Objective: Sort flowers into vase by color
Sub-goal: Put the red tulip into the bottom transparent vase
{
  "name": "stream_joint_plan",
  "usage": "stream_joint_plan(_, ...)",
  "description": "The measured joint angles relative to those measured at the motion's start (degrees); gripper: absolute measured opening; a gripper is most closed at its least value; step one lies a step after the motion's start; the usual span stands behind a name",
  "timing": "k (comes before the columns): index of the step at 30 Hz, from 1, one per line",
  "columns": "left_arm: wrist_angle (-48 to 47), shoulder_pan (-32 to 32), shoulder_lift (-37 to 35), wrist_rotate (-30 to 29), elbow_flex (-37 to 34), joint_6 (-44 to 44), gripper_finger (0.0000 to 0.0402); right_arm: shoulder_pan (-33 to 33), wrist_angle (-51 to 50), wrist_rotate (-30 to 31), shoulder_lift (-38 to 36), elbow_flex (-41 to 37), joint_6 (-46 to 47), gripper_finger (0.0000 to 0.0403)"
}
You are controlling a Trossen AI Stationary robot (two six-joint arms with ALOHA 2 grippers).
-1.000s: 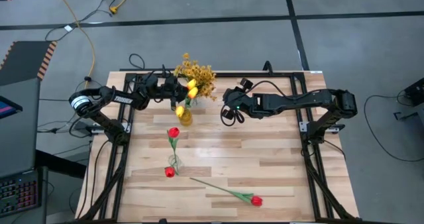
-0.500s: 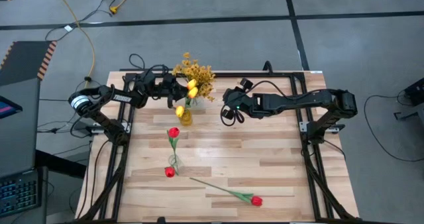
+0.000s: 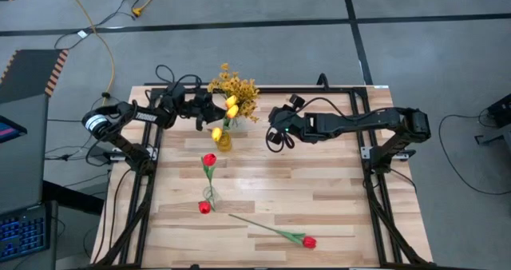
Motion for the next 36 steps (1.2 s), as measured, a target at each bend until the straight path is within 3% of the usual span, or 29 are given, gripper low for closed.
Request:
stream_joint_plan(5,0.03,1.82,0.00,5.49,0.00,-2.53,0.0072,1.86,-0.03,0.02,0.02,0.00,-2.39,0.0136)
stream_joint_plan(12,0.07,4.27,-0.01,7.72,0.00,-3.70,0.0037,4.43,-3.86,0.04,-0.30,0.00,-2.34,0.0136)
stream_joint_plan(18,-3.93,6.65,-3.38,10.77,-0.01,-3.25,0.0003,5.79,-13.14,0.05,-3.99,0.01,4.55,0.0136)
stream_joint_plan(23,-10.95,8.77,-12.26,9.44,-2.91,-0.13,0.0000,8.00,-21.57,0.08,-8.27,0.01,11.64,0.0136)
stream_joint_plan(29,-19.75,10.20,-28.97,2.92,-9.93,4.01,0.0000,12.78,-23.00,-1.00,-11.15,0.02,14.72,0.0136)
stream_joint_plan(36,-26.92,6.04,-49.74,-2.66,-15.39,2.25,0.0000,17.85,-20.85,-15.20,-10.33,0.02,21.18,0.0136)
